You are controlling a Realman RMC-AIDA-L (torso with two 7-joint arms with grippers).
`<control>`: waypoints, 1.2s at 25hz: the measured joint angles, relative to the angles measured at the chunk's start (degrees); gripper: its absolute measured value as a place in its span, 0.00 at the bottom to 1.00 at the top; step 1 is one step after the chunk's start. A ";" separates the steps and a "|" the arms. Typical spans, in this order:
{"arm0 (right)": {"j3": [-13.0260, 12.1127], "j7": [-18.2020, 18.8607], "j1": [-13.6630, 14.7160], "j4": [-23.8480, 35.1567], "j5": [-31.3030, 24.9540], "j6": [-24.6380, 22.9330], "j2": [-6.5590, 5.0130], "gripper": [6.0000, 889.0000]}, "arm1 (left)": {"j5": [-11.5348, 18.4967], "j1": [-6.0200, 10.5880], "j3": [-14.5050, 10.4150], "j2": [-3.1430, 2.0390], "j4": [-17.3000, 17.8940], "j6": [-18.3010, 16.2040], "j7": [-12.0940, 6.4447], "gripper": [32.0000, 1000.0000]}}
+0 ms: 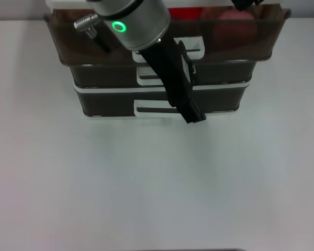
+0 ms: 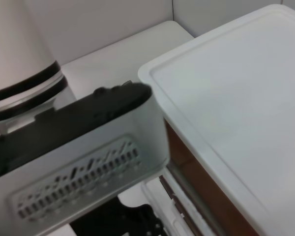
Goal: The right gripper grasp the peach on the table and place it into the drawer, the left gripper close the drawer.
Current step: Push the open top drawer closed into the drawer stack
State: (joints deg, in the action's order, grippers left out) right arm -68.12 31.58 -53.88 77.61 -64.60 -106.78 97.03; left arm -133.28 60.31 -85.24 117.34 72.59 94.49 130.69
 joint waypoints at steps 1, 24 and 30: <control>0.00 -0.01 0.00 0.00 0.00 0.00 0.00 0.82 | -0.01 0.15 0.33 0.00 -0.38 -0.30 0.00 0.79; -0.09 0.09 0.46 0.00 0.00 0.00 0.00 0.82 | -2.13 2.32 3.62 0.05 -5.59 -5.30 1.90 0.79; -0.09 0.19 1.15 0.00 -0.01 0.00 0.00 0.82 | -1.05 1.99 3.23 0.19 -4.02 -2.28 1.56 0.79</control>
State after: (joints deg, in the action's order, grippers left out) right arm -68.20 31.78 -52.72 77.61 -64.60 -106.78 97.03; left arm -134.33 62.30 -82.02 117.52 68.56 92.21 132.25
